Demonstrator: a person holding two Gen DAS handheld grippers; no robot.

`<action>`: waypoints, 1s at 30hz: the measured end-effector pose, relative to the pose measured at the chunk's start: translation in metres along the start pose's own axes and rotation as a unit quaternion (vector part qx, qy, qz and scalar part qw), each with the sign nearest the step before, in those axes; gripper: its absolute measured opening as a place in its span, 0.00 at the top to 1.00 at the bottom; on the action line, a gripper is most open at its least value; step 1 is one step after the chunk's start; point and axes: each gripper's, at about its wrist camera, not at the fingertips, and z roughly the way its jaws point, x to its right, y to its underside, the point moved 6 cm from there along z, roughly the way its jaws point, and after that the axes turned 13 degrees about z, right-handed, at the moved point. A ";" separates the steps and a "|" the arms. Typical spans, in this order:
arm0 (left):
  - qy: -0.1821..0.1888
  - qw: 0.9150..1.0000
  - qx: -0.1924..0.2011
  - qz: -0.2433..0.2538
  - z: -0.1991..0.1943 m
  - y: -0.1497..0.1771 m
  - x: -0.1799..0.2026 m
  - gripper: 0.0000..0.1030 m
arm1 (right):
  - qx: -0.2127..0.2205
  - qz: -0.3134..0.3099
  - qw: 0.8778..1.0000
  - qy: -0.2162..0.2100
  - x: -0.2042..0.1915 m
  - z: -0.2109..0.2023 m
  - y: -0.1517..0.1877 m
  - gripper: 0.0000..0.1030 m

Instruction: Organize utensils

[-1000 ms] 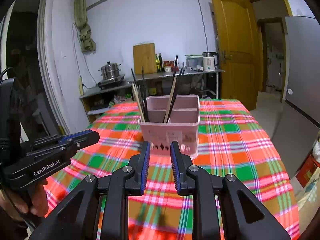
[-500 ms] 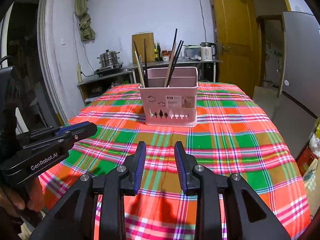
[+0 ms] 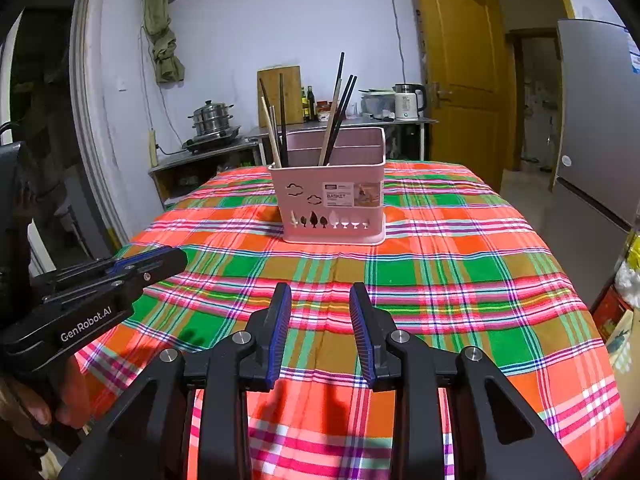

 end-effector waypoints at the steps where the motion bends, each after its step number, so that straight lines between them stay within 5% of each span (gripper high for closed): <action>1: -0.001 1.000 -0.001 0.000 0.000 0.001 0.000 0.92 | 0.000 0.000 1.000 0.000 0.000 0.000 0.000 0.70; 30: -0.005 1.000 -0.005 0.008 0.000 0.004 0.003 0.92 | -0.001 0.001 1.000 0.002 0.001 0.001 0.000 0.69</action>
